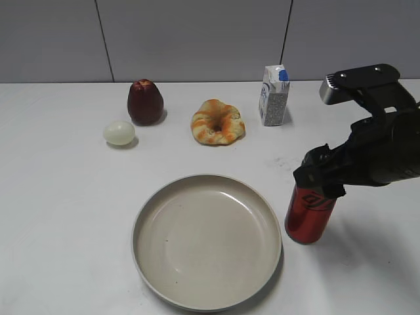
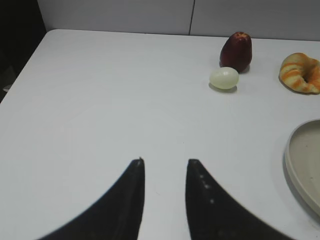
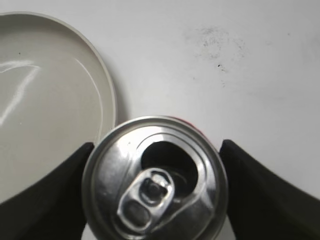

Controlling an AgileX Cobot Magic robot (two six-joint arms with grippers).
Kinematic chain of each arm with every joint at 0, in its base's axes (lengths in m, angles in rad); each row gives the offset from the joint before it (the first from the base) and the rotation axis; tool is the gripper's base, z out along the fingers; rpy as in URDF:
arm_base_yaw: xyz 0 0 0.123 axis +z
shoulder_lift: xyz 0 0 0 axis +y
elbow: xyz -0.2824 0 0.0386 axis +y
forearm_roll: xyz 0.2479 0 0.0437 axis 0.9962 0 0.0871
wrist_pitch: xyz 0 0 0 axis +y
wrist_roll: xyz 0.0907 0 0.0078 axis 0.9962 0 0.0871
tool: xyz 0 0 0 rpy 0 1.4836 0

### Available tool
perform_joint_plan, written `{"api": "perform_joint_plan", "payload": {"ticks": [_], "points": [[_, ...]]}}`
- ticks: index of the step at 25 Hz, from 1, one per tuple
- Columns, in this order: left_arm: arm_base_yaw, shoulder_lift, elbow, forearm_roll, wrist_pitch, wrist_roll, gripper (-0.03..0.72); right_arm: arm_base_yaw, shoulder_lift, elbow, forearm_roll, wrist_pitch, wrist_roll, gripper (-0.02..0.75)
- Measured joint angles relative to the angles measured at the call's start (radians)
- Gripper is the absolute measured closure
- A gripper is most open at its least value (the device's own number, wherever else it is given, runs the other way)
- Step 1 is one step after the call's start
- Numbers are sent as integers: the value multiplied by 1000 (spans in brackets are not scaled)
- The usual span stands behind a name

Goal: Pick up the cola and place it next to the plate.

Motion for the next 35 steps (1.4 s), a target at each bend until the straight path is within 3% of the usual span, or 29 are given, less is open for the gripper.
{"api": "perform_joint_plan", "payload": {"ticks": [3, 9, 14, 18, 21, 24, 31, 35], "points": [[0, 0, 0, 0, 0, 0, 461, 0, 0, -6, 15, 0, 0, 100], [0, 0, 0, 0, 0, 0, 461, 0, -22, -131, -8, 117, 1, 99], [0, 0, 0, 0, 0, 0, 461, 0, -115, -326, -92, 410, 14, 113], [0, 0, 0, 0, 0, 0, 461, 0, -230, -371, -144, 671, 68, 128], [0, 0, 0, 0, 0, 0, 461, 0, -327, -331, -192, 835, 120, 138], [0, 0, 0, 0, 0, 0, 461, 0, -462, -223, -217, 887, 167, 143], [0, 0, 0, 0, 0, 0, 461, 0, -822, 60, -231, 878, 240, 143], [0, 0, 0, 0, 0, 0, 461, 0, -1014, 142, -235, 821, 244, 143]]}}
